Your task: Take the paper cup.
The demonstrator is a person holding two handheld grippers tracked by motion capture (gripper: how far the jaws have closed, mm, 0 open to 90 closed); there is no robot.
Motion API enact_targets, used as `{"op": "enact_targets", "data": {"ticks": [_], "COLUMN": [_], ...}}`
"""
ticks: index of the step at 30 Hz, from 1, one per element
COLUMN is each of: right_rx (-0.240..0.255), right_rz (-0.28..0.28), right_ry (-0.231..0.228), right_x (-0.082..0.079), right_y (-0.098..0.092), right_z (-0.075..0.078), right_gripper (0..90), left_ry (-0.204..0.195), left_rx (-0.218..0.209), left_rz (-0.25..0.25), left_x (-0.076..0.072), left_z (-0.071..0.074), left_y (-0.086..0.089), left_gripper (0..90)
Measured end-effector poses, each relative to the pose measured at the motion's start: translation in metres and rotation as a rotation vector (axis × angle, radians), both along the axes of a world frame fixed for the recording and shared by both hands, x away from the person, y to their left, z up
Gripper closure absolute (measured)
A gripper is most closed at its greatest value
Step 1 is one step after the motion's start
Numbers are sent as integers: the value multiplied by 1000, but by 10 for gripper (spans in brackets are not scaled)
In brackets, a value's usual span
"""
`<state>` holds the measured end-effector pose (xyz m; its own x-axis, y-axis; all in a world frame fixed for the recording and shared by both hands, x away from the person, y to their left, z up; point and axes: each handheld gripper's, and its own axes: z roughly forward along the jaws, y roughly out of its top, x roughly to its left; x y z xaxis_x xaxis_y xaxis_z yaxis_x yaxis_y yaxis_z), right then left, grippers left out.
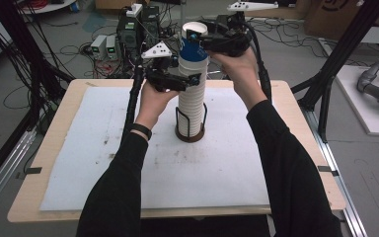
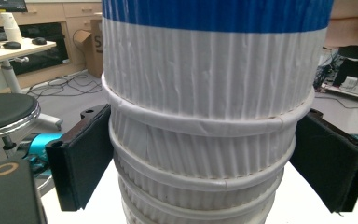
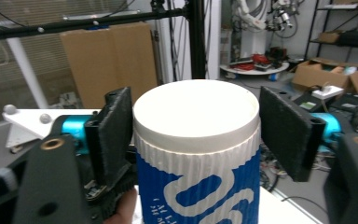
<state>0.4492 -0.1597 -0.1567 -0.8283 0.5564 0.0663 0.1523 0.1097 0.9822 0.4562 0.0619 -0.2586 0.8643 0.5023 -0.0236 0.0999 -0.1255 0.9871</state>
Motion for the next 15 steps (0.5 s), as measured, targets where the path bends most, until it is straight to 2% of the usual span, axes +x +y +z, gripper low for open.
{"op": "enact_targets", "data": {"ticks": [8,11,15], "right_rx": [7,19,65], "right_rz": [1,1,-1], "right_ry": [3,-6,-44], "right_x": [0,-1,-6], "right_y": [-1,-2,-5], "right_z": [0,1,10], "right_gripper": [310,311,311], "left_ry": [-4,-6,-4], "left_rx": [3,7,4], "left_rz": [0,0,0], "left_x": [0,0,0], "left_z": [0,0,0], "left_y": [0,0,-1], "left_gripper": [114,114,114]}}
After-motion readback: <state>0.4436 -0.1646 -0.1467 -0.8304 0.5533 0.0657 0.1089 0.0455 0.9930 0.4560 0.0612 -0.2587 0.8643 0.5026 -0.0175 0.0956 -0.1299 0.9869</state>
